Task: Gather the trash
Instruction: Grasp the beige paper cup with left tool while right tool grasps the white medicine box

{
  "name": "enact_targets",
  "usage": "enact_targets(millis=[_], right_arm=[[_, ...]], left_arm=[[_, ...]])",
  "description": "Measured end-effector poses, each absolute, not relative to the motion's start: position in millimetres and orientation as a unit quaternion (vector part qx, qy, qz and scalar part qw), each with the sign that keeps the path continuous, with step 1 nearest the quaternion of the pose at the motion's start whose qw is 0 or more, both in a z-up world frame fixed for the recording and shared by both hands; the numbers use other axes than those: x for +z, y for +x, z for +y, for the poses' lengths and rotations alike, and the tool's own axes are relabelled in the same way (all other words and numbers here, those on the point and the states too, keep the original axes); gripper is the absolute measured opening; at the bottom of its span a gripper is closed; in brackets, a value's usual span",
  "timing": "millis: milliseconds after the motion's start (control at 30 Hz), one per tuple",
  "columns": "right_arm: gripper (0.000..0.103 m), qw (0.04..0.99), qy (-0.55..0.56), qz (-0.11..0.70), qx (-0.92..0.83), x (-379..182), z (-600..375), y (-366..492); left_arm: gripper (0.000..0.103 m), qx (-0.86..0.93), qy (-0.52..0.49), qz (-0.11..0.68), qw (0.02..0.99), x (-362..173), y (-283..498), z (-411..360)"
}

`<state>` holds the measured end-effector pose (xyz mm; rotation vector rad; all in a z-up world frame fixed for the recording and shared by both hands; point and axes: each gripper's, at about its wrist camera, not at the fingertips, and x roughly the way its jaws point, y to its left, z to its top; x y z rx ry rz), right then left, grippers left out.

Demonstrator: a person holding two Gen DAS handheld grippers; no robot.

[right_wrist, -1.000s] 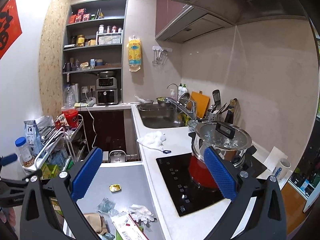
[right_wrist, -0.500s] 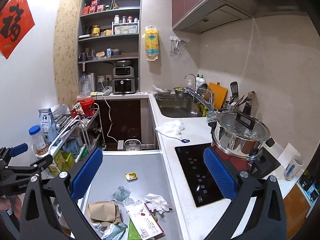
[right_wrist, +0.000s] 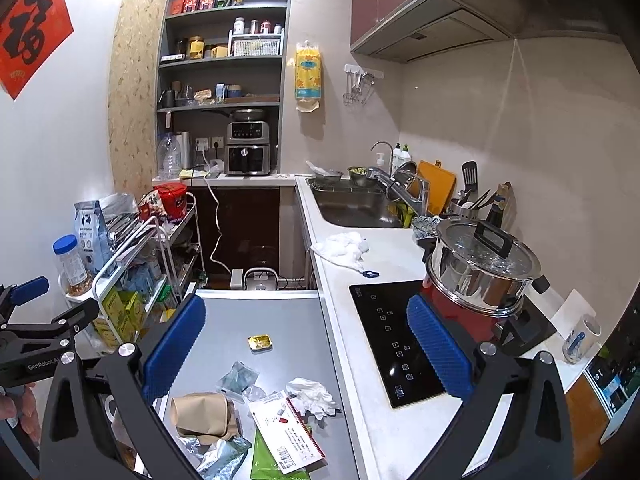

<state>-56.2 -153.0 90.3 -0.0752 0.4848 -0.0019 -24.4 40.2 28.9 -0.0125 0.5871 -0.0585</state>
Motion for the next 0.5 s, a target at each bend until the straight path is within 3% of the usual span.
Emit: enact_targets(millis=[200, 500], right_arm=[[0.099, 0.96, -0.051, 0.272, 0.026, 69.3, -151.3, -46.0], [0.099, 0.909, -0.081, 0.404, 0.066, -29.7, -139.7, -12.7]], left_arm=[[0.101, -0.057, 0.006, 0.311, 0.949, 12.2, -20.9, 32.4], [0.101, -0.115, 0.014, 0.387, 0.915, -62.5, -11.5, 28.0]])
